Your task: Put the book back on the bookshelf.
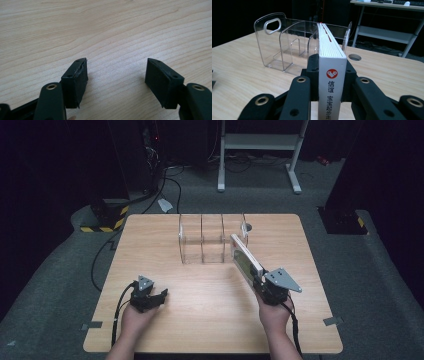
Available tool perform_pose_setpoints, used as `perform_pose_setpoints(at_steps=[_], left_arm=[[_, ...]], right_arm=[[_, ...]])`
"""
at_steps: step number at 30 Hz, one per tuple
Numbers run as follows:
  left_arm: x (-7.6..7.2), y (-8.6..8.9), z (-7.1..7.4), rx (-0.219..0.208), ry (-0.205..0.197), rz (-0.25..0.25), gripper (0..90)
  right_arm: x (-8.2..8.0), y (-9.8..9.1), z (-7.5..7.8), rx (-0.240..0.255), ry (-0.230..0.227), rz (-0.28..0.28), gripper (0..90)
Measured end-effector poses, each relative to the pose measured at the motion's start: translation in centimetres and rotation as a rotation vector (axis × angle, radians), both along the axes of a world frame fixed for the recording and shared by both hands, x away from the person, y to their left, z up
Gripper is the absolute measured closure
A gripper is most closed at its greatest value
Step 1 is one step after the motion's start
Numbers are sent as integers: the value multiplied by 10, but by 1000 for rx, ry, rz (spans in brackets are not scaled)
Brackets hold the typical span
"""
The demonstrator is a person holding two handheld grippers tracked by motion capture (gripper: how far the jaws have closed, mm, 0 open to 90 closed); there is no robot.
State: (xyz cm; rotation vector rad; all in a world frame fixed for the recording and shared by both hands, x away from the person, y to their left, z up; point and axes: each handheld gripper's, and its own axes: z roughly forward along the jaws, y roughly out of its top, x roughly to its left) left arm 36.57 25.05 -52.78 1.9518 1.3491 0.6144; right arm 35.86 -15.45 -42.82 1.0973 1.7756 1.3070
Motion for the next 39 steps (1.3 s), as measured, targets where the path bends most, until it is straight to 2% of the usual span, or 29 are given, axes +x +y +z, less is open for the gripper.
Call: perform_pose_setpoints(at_steps=[10,17,21,35,39], left_arm=[[0,0,0,2,-4,-6,346],[0,0,0,3,-4,-7,346],[0,0,0,1,-4,-6,345],[-1,-1,0,1,-4,-8,346],[-1,-1,0,1,-5,-10,347]], right_arm=[[30,12,3,-8,3,-31,751],[50,20,6,-22,-3,-73,751],[60,24,5,-4,-14,-93,751],[82,43,-7,-49,26,-100,750],[84,47,-10,-45,31,-96,750]])
